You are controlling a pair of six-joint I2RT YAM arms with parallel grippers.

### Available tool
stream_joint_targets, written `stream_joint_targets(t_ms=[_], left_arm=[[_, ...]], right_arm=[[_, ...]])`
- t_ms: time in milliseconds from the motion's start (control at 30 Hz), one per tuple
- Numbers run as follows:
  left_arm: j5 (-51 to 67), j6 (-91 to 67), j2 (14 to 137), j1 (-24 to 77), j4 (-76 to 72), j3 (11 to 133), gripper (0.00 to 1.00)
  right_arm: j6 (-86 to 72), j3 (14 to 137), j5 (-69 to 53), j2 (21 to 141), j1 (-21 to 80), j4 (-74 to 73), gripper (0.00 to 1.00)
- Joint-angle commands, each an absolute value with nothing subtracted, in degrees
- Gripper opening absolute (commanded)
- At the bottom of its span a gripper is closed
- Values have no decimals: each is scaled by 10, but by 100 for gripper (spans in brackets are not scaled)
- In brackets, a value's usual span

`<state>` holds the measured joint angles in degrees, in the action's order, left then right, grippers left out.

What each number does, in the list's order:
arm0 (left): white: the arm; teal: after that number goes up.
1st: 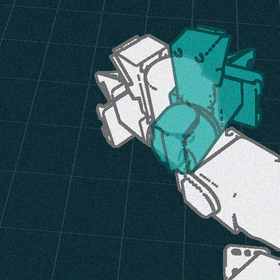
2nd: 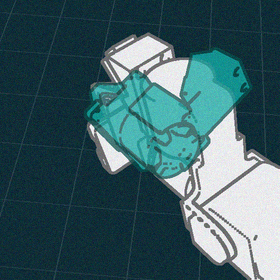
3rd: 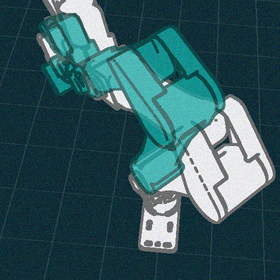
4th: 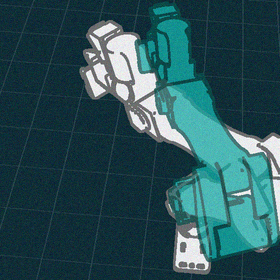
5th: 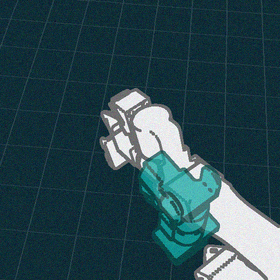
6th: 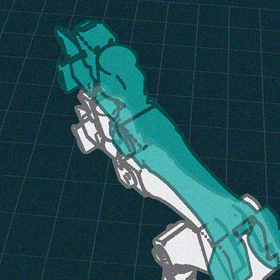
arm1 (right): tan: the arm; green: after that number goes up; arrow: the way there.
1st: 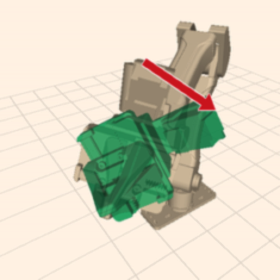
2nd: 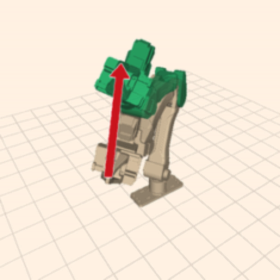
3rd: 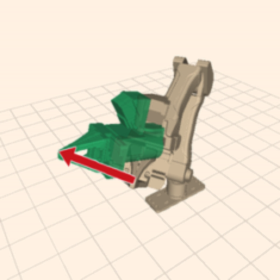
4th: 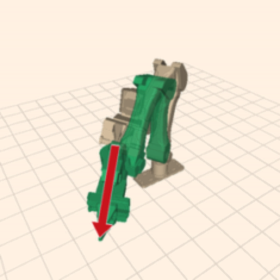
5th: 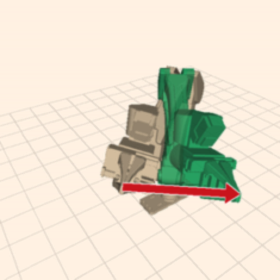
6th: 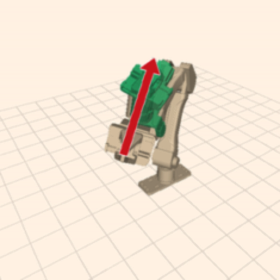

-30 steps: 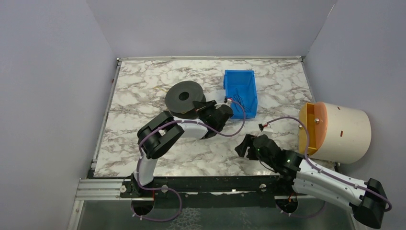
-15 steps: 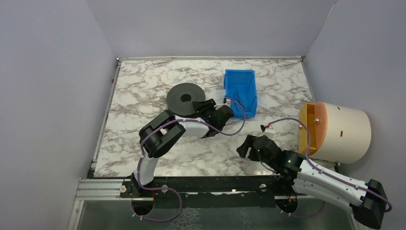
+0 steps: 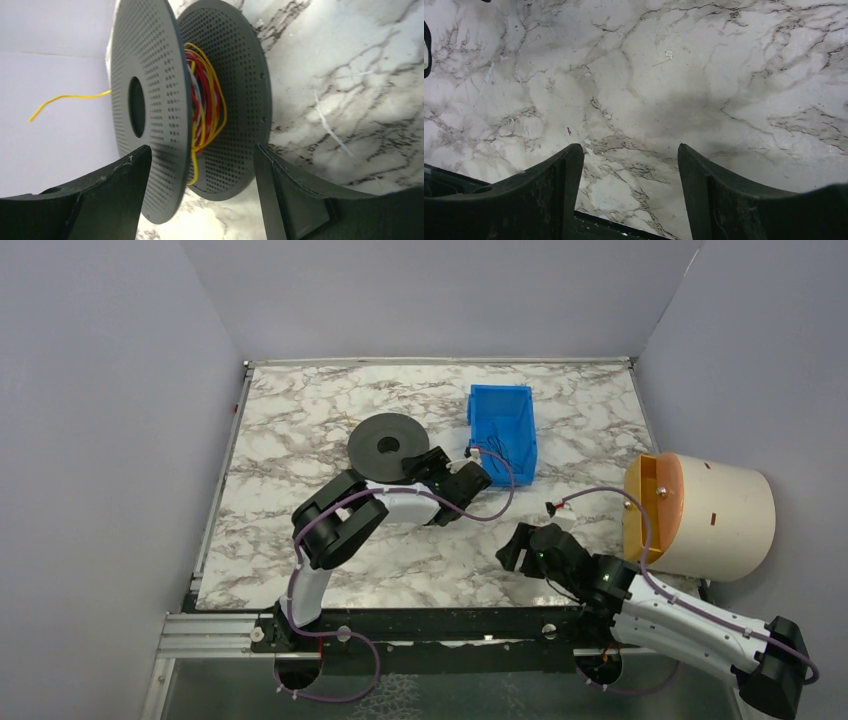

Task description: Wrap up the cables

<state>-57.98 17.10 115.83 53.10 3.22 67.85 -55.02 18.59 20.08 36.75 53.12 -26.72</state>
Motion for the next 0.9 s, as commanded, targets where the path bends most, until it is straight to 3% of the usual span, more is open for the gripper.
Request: stream_joint_targets(t_ms=[0, 433, 867], left_arm=[[-534, 96, 1132, 539, 75, 689, 78], [-458, 0, 1007, 548, 107, 654, 86], [-365, -46, 885, 548, 162, 648, 87]], right_arm=[[-559, 205, 216, 358, 527, -282, 74], [-559, 210, 221, 379, 527, -272, 74], [-574, 244, 242, 440, 527, -286, 75]])
